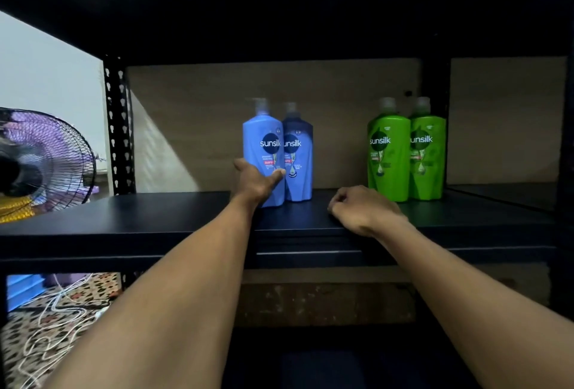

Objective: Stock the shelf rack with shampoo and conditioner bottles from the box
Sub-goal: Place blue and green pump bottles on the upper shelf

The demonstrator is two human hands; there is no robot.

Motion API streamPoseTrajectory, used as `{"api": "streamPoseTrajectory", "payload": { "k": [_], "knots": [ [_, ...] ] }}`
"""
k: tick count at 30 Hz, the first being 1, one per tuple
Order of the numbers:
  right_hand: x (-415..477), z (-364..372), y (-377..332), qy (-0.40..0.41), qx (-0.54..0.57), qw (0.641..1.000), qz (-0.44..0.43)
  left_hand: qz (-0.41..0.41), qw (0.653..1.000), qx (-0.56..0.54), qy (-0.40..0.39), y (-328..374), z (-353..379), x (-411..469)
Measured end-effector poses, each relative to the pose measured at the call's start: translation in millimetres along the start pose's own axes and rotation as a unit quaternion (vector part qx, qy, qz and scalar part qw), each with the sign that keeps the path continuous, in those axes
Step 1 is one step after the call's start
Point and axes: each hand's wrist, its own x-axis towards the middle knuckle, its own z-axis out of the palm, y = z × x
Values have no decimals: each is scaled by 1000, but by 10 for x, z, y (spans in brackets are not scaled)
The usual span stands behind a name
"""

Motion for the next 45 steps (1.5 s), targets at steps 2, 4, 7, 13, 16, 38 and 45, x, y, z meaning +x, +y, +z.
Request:
{"api": "streamPoseTrajectory", "payload": {
  "k": [2, 4, 7, 13, 16, 38, 45],
  "knots": [
    [-82, 0, -4, 70, -9, 997, 9, 2, 1000, 19, -8, -31, -7, -23],
    [-134, 11, -21, 135, -29, 990, 19, -1, 999, 37, -19, -22, -29, -58],
    [-177, 7, -37, 166, -20, 986, 28, -3, 996, 83, -22, 23, -72, -119],
    [-166, 10, -37, 168, -6, 985, 42, 13, 988, 152, -9, 62, -105, -158],
    [-187, 1, -41, 167, 5, 985, 50, 11, 985, 172, -8, 69, -114, -194],
    [-244, -7, -139, 201, 15, 977, 76, 176, 961, 149, 150, 235, -139, -340],
    [-350, 8, -95, 256, 80, 963, -20, 265, 929, 75, 245, 404, -392, -745]
  ]
}}
